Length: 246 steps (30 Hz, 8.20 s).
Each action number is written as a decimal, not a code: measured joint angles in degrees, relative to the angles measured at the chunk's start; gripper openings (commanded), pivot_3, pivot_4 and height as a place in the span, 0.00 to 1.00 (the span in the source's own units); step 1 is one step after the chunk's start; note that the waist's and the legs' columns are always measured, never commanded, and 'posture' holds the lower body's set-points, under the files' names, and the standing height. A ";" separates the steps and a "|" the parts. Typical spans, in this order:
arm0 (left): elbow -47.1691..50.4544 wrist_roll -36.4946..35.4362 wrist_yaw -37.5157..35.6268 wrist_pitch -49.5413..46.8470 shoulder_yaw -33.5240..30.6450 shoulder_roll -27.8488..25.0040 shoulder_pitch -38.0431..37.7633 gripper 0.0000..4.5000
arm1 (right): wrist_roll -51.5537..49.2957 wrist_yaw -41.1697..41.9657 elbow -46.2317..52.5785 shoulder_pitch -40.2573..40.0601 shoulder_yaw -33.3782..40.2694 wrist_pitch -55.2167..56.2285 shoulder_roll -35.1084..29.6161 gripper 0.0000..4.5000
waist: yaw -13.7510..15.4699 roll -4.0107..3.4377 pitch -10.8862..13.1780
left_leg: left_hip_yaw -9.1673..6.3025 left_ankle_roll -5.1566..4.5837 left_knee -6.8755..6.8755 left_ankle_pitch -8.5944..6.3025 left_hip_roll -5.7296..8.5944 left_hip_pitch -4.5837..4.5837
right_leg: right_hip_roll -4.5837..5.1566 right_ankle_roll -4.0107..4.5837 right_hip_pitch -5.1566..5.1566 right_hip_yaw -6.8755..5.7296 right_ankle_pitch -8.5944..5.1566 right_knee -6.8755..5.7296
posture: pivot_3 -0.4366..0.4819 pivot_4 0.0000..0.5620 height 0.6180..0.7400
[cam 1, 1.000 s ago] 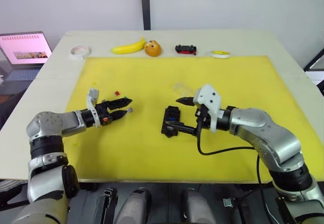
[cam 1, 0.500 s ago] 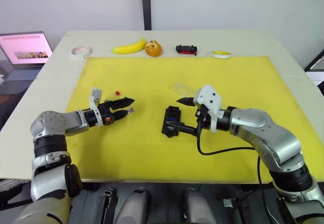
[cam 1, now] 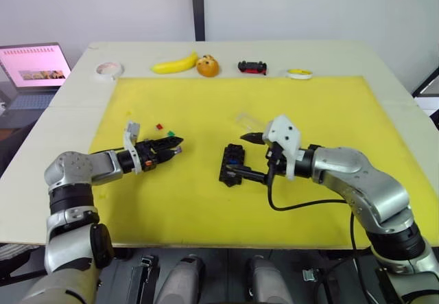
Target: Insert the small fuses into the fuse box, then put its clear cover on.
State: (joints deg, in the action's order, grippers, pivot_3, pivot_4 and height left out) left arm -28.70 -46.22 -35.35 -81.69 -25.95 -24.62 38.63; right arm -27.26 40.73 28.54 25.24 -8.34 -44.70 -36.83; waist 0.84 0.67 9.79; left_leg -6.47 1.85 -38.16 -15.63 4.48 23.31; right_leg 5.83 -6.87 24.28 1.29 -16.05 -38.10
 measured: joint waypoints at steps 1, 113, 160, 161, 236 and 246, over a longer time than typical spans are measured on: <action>-0.10 0.20 0.18 0.00 0.02 0.25 -0.06 0.40 | 0.00 0.00 0.00 0.00 0.00 -0.01 -0.03 1.00 | -0.03 0.00 0.00 | 0.00 -0.01 0.00 0.00 0.00 0.00 | 0.00 0.00 0.01 0.00 0.00 0.00 | 0.48 0.27 1.00; 44.16 -65.77 29.56 21.48 7.97 -11.49 -28.97 0.92 | -75.75 -45.80 -9.03 9.98 6.43 -13.77 8.72 0.00 | -1.98 -0.08 -0.11 | 0.08 -0.34 0.17 -0.19 -0.32 0.02 | -0.26 0.03 0.18 0.15 -0.02 0.09 | 0.48 0.27 1.00; 28.02 24.14 -35.78 66.99 38.70 -16.65 -6.51 0.99 | 4.86 14.53 -18.18 24.83 -18.63 1.53 -6.06 0.00 | -1.66 -0.12 0.14 | 0.19 -0.39 0.28 -0.22 -0.34 0.13 | -0.26 0.00 0.17 0.07 0.02 0.51 | 0.48 0.27 1.00; 27.37 24.63 -35.88 67.19 38.70 -16.24 -6.36 0.99 | 5.68 15.06 -18.45 24.82 -18.63 1.84 -5.68 0.00 | -1.65 -0.12 0.14 | 0.19 -0.37 0.27 -0.21 -0.33 0.13 | -0.26 -0.01 0.16 0.06 0.02 0.51 | 0.48 0.27 1.00; 24.40 30.71 -37.67 69.24 38.60 -10.54 -4.35 0.99 | 19.24 21.93 -22.63 23.33 -18.09 3.52 0.72 0.00 | -1.77 -0.12 0.13 | 0.17 -0.13 0.13 -0.07 -0.30 0.13 | -0.25 -0.02 0.23 0.04 0.02 0.17 | 0.48 0.27 1.00; 24.61 30.71 -37.59 68.48 38.55 -10.54 -4.35 0.99 | 20.24 22.67 -22.97 23.33 -18.16 4.40 0.74 0.00 | -1.76 -0.12 0.13 | 0.16 -0.12 0.10 -0.07 -0.30 0.13 | -0.25 -0.02 0.23 0.05 0.02 0.13 | 0.48 0.27 1.00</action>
State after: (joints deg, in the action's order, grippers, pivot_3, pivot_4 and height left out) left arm -4.10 -15.51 -72.94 -13.21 12.60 -35.16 34.28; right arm -7.01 63.41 5.56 48.57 -26.49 -40.30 -36.09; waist -0.93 0.55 9.92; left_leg -6.31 1.73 -38.06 -15.70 4.18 23.43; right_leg 5.57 -6.89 24.51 1.34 -16.02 -37.97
